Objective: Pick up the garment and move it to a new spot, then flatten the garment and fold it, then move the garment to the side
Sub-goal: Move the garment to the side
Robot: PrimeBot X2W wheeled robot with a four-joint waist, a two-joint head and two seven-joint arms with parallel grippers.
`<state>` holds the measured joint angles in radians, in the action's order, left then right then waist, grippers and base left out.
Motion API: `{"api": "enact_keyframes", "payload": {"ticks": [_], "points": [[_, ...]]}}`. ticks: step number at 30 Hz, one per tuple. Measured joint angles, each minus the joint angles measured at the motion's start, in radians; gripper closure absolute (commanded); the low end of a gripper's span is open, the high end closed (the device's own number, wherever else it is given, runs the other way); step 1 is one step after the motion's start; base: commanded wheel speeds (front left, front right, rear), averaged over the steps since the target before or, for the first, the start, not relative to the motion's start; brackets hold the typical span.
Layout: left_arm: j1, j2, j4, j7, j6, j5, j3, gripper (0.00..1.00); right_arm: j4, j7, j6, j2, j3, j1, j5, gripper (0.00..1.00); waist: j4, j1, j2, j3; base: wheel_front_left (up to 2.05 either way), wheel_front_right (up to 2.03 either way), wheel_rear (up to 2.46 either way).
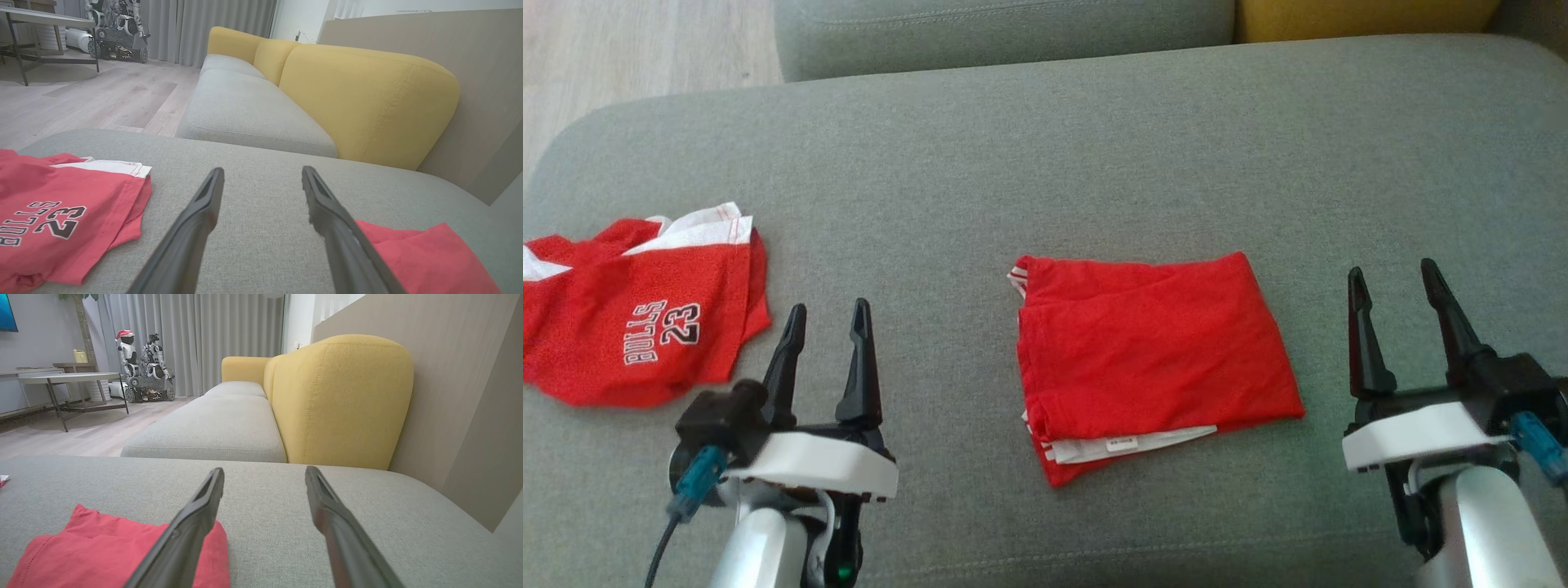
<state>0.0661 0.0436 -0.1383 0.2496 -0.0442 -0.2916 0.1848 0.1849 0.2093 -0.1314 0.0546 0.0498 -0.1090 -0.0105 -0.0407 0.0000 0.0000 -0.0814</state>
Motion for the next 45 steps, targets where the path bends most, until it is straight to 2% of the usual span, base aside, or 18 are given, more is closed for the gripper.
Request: {"api": "enact_keyframes", "payload": {"ticks": [9, 11, 19, 35, 36, 37, 40, 45], "points": [[0.0, 0.0, 0.005, 0.0, 0.0, 0.009, 0.0, 0.0, -0.004, -0.009, 0.0, -0.003, -0.002, 0.0, 0.002, 0.0, 0.003, 0.0, 0.0, -0.013, 0.0, 0.0, 0.0], [0.0, 0.0, 0.005, 0.0, 0.0, 0.009, 0.0, 0.0, 0.008, -0.014, 0.0, -0.004, -0.015, 0.0, 0.032, 0.0, 0.005, 0.0, 0.0, -0.021, 0.0, 0.0, 0.0], [0.006, 0.0, 0.001, 0.0, 0.01, 0.019, 0.001, 0.0, 0.165, -0.07, 0.0, -0.006, -0.069, -0.014, 0.125, 0.0, 0.017, 0.0, 0.0, -0.071, 0.0, 0.0, 0.0], [0.073, 0.0, -0.005, 0.0, 0.037, 0.043, -0.003, 0.0, 0.485, -0.088, 0.0, -0.003, -0.142, -0.217, 0.267, 0.0, 0.053, 0.0, 0.0, -0.164, 0.0, 0.0, 0.0], [0.076, 0.0, -0.005, 0.0, 0.037, 0.043, -0.004, 0.0, 0.495, -0.086, 0.0, -0.001, -0.15, -0.229, 0.271, 0.75, 0.054, 0.0, 0.0, -0.166, 0.0, 0.0, 0.0], [0.079, 0.0, -0.005, 0.0, 0.037, 0.044, -0.005, 0.0, 0.505, -0.083, 0.0, 0.001, -0.154, -0.241, 0.272, 1.0, 0.054, 0.0, 0.0, -0.168, 0.0, 0.0, 0.0], [0.082, 0.0, -0.006, 0.0, 0.037, 0.045, -0.007, 0.0, 0.532, -0.051, 0.0, 0.009, -0.178, -0.27, 0.248, 1.0, 0.049, 0.0, 0.0, -0.17, 0.0, 0.0, 0.0], [0.082, 0.0, -0.005, 0.0, 0.036, 0.051, -0.01, 0.0, 0.517, 0.005, 0.0, 0.047, -0.211, -0.297, 0.115, 1.0, 0.025, 0.0, 0.0, -0.167, 0.0, 0.0, 0.0]]}}
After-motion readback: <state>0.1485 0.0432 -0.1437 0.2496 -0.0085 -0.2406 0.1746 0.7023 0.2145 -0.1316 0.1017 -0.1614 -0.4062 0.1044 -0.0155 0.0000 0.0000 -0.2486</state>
